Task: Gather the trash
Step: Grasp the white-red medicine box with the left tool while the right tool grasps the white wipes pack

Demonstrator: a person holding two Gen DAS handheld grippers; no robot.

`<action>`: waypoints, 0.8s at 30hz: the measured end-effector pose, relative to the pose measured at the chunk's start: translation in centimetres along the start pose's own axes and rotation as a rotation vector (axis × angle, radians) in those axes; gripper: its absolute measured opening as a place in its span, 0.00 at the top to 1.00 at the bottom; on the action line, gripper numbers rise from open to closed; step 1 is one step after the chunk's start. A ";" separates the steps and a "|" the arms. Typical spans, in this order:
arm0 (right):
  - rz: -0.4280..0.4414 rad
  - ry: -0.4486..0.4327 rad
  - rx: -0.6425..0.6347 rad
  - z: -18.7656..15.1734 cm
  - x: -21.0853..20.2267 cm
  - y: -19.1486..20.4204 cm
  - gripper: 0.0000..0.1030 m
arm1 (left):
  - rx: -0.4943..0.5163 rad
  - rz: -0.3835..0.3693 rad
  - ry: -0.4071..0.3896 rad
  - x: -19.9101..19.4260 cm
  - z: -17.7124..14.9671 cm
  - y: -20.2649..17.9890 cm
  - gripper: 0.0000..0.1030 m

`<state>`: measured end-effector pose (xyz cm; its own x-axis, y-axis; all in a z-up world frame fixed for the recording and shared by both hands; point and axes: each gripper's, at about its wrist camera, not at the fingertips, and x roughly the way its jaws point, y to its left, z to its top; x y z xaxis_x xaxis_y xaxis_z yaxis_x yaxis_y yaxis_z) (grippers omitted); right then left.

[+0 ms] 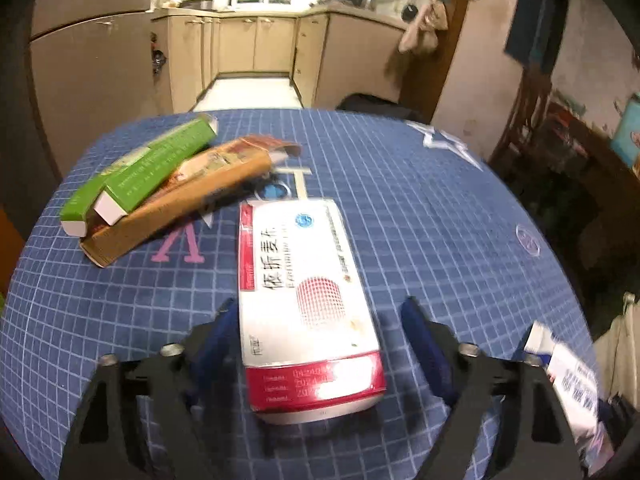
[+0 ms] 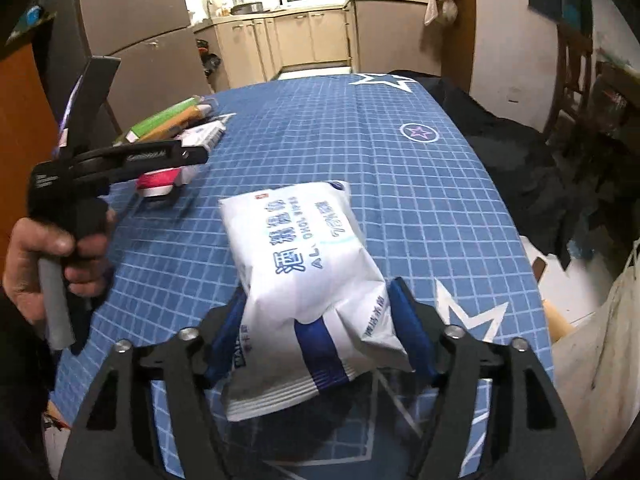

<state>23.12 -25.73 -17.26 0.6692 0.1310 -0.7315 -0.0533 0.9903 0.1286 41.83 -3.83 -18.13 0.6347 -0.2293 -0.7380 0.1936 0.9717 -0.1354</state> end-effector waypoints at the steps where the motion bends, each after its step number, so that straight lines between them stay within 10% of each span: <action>1: -0.004 -0.010 -0.011 0.1 -0.1 0.1 0.17 | 0.000 0.005 0.001 0.1 0.0 0.1 0.34; 7: -0.074 -0.021 -0.212 0.7 -0.4 1.0 0.11 | 0.005 -0.019 -0.001 -0.2 -0.5 0.5 0.38; 11: 0.044 0.028 -0.216 0.9 0.8 0.7 0.12 | 0.012 -0.032 0.002 -1.2 -1.5 0.3 0.38; 15: 0.046 0.037 -0.189 0.2 1.2 0.4 0.50 | -0.024 -0.071 0.001 -2.8 -3.1 0.8 0.38; 24: 0.075 -0.018 -0.052 0.4 0.4 0.4 0.57 | -0.054 -0.103 -0.052 -5.4 -5.7 1.0 0.38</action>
<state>23.68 -25.33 -17.20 0.6748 0.2041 -0.7092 -0.1418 0.9789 0.1468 34.35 -1.32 -18.03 0.6517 -0.3291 -0.6834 0.2197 0.9442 -0.2453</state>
